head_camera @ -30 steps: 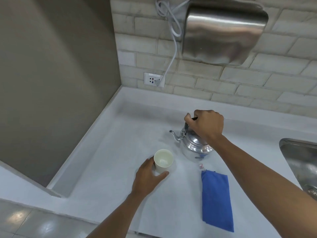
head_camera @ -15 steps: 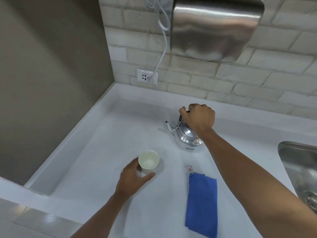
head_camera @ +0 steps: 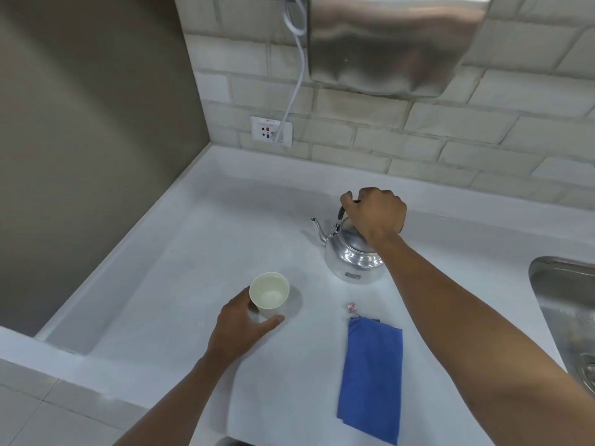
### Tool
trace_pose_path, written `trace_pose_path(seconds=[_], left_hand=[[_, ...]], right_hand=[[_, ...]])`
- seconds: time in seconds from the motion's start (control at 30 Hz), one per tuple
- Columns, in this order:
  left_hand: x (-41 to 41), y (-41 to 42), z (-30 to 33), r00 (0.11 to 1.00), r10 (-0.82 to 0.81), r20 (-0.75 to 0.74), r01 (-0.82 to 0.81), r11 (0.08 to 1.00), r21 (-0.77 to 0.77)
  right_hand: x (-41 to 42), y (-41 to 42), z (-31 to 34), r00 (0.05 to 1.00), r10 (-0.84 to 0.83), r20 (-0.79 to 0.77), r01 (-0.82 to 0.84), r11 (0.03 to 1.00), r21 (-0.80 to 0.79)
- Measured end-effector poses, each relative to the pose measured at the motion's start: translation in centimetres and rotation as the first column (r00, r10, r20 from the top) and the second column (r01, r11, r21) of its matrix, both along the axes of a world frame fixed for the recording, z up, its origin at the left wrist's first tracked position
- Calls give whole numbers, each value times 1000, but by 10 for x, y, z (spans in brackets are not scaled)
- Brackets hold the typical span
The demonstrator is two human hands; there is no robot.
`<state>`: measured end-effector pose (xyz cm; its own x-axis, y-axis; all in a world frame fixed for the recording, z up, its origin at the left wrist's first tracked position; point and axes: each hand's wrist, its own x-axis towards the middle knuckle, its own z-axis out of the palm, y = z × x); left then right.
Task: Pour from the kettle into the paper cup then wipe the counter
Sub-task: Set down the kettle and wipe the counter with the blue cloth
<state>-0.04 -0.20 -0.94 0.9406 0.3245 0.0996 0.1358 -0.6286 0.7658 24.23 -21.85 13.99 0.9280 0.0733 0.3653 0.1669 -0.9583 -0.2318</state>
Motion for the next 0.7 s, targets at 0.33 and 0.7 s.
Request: trace_pose_path(seconds=[0.33,0.7], left_hand=[[0,-1,2,1000,-8,9,8,1000,-6],[0,-1,5,1000,1,1,-1,1000,-16]], right_hand=[[5,-4,-1,999,24,32,-24,1000,-4],[-2,-6,0,996,14,89,-11,999,-35]])
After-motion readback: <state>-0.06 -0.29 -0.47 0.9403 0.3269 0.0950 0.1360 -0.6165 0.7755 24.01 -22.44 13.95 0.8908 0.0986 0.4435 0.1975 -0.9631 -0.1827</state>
